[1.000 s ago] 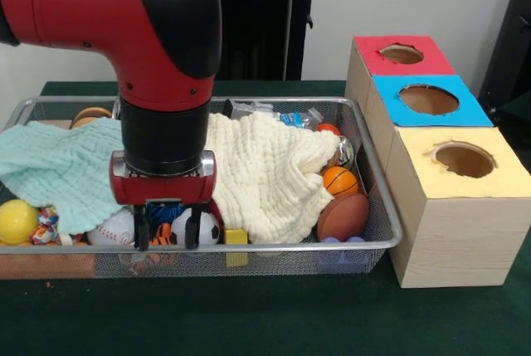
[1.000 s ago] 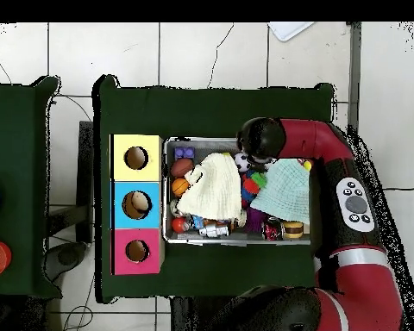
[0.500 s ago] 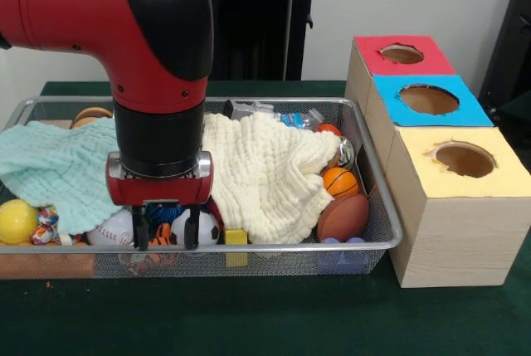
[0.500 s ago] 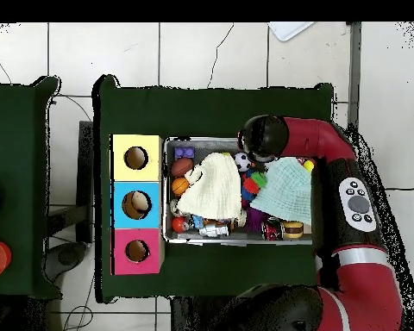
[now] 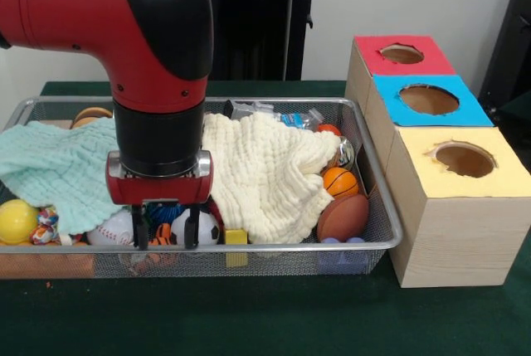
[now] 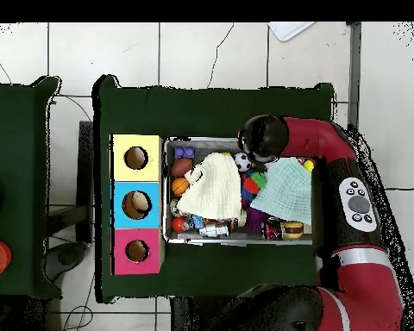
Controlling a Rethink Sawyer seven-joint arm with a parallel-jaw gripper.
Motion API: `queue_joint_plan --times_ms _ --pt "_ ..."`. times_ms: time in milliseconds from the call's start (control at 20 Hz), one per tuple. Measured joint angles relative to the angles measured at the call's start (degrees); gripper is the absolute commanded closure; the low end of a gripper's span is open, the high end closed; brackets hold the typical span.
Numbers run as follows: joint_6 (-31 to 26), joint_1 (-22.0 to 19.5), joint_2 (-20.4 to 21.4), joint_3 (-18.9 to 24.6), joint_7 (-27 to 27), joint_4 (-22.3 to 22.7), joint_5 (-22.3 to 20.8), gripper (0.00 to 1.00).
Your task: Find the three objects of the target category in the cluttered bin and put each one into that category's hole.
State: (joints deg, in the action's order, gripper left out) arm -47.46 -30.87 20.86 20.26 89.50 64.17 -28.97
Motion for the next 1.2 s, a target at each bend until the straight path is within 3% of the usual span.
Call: queue_joint_plan --times_ms 600,1000,1200 --pt "0.01 -0.77 0.11 -0.02 0.0 1.53 -0.06 0.0" --pt "0.0 -3.4 0.11 -0.17 0.0 5.73 -0.19 0.0" --pt "1.4 -4.02 -0.71 -0.15 0.01 5.11 -0.32 0.0"
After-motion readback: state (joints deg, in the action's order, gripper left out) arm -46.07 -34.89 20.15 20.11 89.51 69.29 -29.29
